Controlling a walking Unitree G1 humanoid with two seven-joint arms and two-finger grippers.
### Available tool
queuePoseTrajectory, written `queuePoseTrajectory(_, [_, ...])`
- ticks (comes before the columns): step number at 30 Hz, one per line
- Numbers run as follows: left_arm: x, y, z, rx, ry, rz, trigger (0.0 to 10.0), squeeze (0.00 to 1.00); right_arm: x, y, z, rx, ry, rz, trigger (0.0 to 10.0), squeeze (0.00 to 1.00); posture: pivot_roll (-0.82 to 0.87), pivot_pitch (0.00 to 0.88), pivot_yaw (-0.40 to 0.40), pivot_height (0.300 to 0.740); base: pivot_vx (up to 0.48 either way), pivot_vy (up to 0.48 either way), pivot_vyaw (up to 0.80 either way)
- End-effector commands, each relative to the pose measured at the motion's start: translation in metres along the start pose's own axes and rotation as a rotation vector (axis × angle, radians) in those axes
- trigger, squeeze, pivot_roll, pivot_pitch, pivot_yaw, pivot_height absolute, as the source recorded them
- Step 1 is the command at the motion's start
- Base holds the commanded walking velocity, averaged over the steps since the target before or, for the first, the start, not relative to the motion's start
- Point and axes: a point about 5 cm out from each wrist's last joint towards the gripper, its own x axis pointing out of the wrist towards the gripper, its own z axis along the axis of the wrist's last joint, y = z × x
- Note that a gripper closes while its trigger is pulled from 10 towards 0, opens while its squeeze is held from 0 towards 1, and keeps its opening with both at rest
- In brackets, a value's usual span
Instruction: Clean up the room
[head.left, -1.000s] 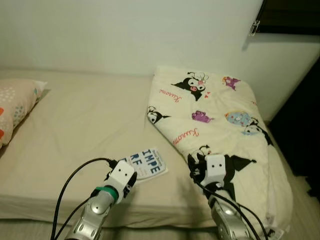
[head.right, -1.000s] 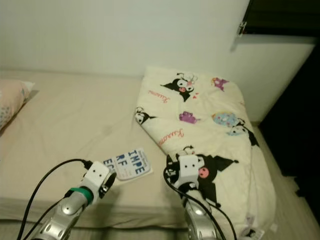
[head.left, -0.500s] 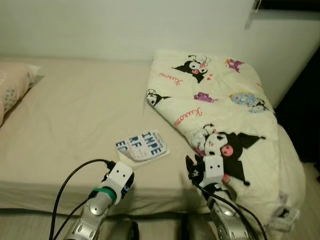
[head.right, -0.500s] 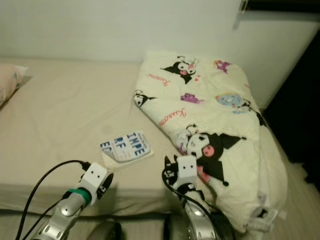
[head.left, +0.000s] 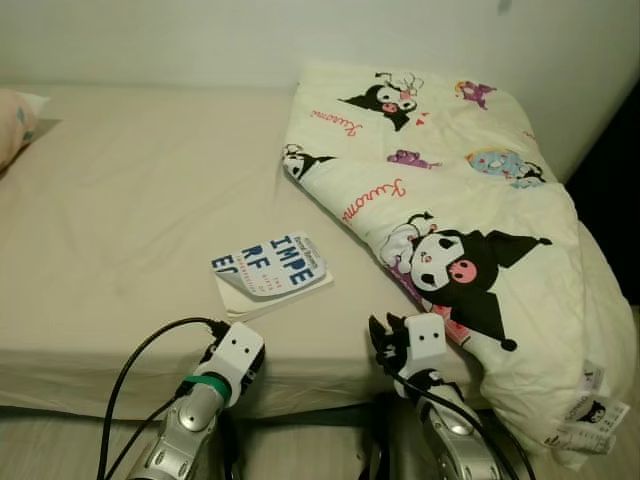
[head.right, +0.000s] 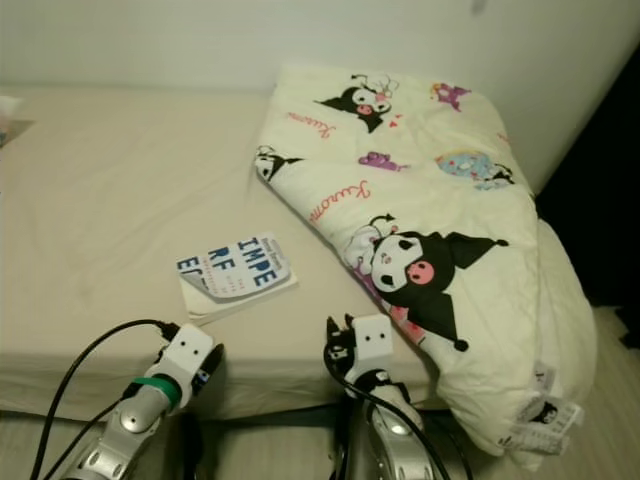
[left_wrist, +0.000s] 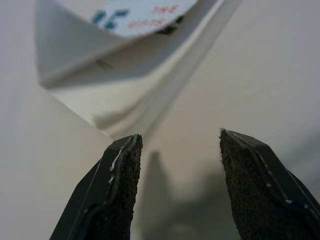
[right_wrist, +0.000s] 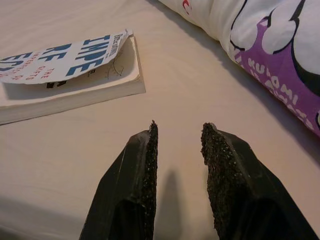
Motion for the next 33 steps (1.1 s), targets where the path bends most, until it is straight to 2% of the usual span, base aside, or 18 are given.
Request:
queuePoseTrajectory(1, [0.002, 0.012, 0.008, 0.175, -0.072, 0.013, 10.0, 0.0, -0.003, 0.001, -0.002, 0.014, 0.007, 0.006, 10.0, 0.0, -0.05, 0.086, 0.035, 0.556, 0.0, 0.0, 0.0])
queuePoseTrajectory(2, [0.004, 0.018, 0.015, 0.302, -0.131, -0.025, 10.0, 0.0, -0.003, 0.0, 0.0, 0.022, -0.003, -0.002, 10.0, 0.0, -0.05, 0.098, 0.036, 0.556, 0.0, 0.0, 0.0])
queuePoseTrajectory(3, [0.004, 0.018, 0.015, 0.302, -0.131, -0.025, 10.0, 0.0, -0.003, 0.0, 0.0, 0.022, -0.003, -0.002, 10.0, 0.0, -0.05, 0.098, 0.036, 0.556, 0.0, 0.0, 0.0])
queuePoseTrajectory(4, [0.005, 0.02, 0.018, 0.354, -0.151, -0.042, 10.0, 0.65, -0.003, 0.0, 0.001, 0.023, -0.007, -0.005, 10.0, 0.0, -0.05, 0.098, 0.036, 0.556, 0.0, 0.0, 0.0])
queuePoseTrajectory(5, [0.005, 0.022, 0.019, 0.381, -0.162, -0.05, 10.0, 0.65, -0.003, 0.0, 0.002, 0.022, -0.009, -0.006, 10.0, 0.0, -0.05, 0.098, 0.036, 0.556, 0.0, 0.0, 0.0])
queuePoseTrajectory(6, [0.007, 0.023, 0.021, 0.419, -0.182, -0.081, 10.0, 1.0, -0.003, -0.001, 0.003, 0.022, -0.013, -0.008, 10.0, 0.0, -0.06, 0.11, 0.042, 0.556, 0.0, 0.0, 0.0])
queuePoseTrajectory(8, [0.008, 0.024, 0.024, 0.456, -0.202, -0.114, 10.0, 1.0, -0.003, -0.001, 0.004, 0.024, -0.018, -0.01, 10.0, 0.0, -0.06, 0.11, 0.042, 0.556, 0.0, 0.0, 0.0])
queuePoseTrajectory(10, [0.011, 0.025, 0.026, 0.545, -0.223, -0.143, 10.0, 1.0, -0.004, -0.002, 0.005, 0.024, -0.023, -0.016, 10.0, 0.0, -0.07, 0.123, 0.047, 0.556, 0.0, 0.0, 0.0])
queuePoseTrajectory(15, [0.018, 0.025, 0.026, 0.541, -0.198, -0.159, 10.0, 1.0, -0.007, -0.001, 0.006, 0.023, -0.023, -0.02, 10.0, 0.0, -0.09, 0.149, 0.052, 0.556, 0.0, 0.0, 0.0])
queuePoseTrajectory(16, [0.021, 0.022, 0.026, 0.57, -0.195, -0.163, 10.0, 1.0, -0.008, -0.001, 0.006, 0.022, -0.023, -0.019, 10.0, 0.0, -0.09, 0.158, 0.051, 0.556, 0.0, 0.0, 0.0])
queuePoseTrajectory(18, [0.028, 0.023, 0.025, 0.729, -0.162, -0.097, 10.0, 1.0, -0.009, 0.001, 0.006, 0.021, -0.021, -0.015, 10.0, 0.0, -0.1, 0.171, 0.05, 0.556, 0.0, 0.0, 0.0])
queuePoseTrajectory(19, [0.03, 0.024, 0.024, 0.751, -0.145, -0.095, 10.0, 1.0, -0.01, 0.002, 0.006, 0.02, -0.02, -0.012, 10.0, 0.0, -0.11, 0.179, 0.047, 0.556, 0.0, 0.0, 0.0])
queuePoseTrajectory(24, [0.032, 0.023, 0.019, 0.754, -0.117, -0.147, 10.0, 1.0, -0.011, 0.005, 0.007, 0.019, -0.016, -0.001, 10.0, 0.0, -0.12, 0.201, 0.037, 0.556, 0.0, 0.0, 0.0])
queuePoseTrajectory(25, [0.034, 0.024, 0.018, 0.8, -0.116, -0.149, 10.0, 0.0, -0.01, 0.006, 0.008, 0.017, -0.015, 0.01, 10.0, 0.0, -0.12, 0.214, 0.033, 0.556, 0.0, 0.0, 0.0])
queuePoseTrajectory(26, [0.034, 0.024, 0.018, 0.8, -0.116, -0.149, 10.0, 0.0, -0.01, 0.006, 0.008, 0.017, -0.015, 0.01, 10.0, 0.0, -0.12, 0.214, 0.033, 0.556, 0.0, 0.0, 0.0])
queuePoseTrajectory(29, [0.038, 0.032, 0.018, 0.906, -0.101, -0.104, 10.0, 0.0, -0.01, 0.01, 0.011, 0.014, -0.014, 0.026, 10.0, 0.0, -0.13, 0.233, 0.027, 0.556, 0.0, 0.0, 0.0])
queuePoseTrajectory(32, [0.039, 0.036, 0.017, 0.945, -0.09, -0.08, 10.0, 0.0, -0.011, 0.01, 0.012, 0.014, -0.013, 0.027, 10.0, 0.0, -0.13, 0.233, 0.027, 0.556, 0.0, 0.0, 0.0])
queuePoseTrajectory(33, [0.04, 0.04, 0.017, 0.99, -0.091, -0.045, 9.5, 0.0, -0.011, 0.011, 0.012, 0.014, -0.012, 0.027, 10.0, 0.0, -0.14, 0.24, 0.025, 0.556, 0.0, 0.0, 0.0])
